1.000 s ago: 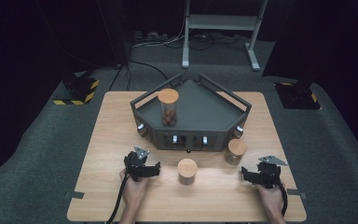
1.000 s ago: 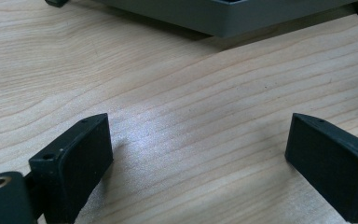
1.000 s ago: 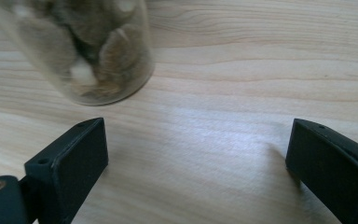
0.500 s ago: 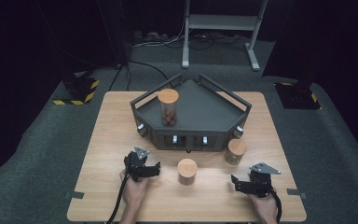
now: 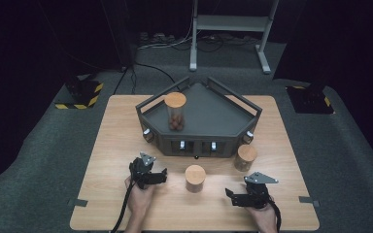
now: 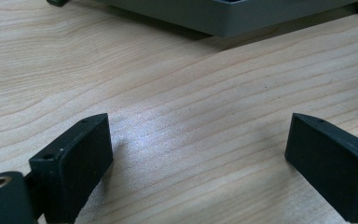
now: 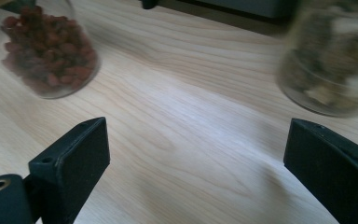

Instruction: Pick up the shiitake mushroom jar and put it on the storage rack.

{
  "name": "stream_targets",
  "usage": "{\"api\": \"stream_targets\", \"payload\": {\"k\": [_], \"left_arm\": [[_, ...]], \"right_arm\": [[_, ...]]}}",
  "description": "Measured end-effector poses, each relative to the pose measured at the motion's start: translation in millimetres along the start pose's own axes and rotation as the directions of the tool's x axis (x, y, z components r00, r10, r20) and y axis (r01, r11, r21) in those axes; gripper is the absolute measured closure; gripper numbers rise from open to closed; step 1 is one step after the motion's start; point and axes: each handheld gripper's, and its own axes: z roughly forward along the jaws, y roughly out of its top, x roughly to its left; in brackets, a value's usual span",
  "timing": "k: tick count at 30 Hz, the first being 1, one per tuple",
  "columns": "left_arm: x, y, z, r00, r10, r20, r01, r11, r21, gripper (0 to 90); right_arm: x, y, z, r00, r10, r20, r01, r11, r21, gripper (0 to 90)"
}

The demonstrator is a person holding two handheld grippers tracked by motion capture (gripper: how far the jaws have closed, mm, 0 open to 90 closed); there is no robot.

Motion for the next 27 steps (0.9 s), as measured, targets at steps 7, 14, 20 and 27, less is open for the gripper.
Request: {"api": "stream_targets", "payload": {"k": [7,14,20,27], "left_arm": [[0.0,0.0,0.0,1.0000,0.000,0.000,0.000,1.0000,0.000,7.1],[0.0,0.0,0.0,1.0000,0.000,0.000,0.000,1.0000,0.000,7.0],[0.0,0.0,0.0,1.0000,0.000,0.000,0.000,1.0000,0.000,7.1],[0.0,0.0,0.0,1.0000,0.000,0.000,0.000,1.0000,0.000,7.1]], "right_arm": [[16.2,6.7,12.5,0.9982,-0.031,-0.052,0.031,1.000,-0.001,6.4],[32.6,13.8,22.8,0.9942,-0.061,-0.089,0.060,0.998,-0.016,6.6],[46.4,16.6,32.0,0.9862,-0.099,-0.133,0.098,0.995,-0.013,6.8],[61.9,21.4,41.2,0.9766,-0.121,-0.177,0.121,0.993,-0.016,7.4]]}}
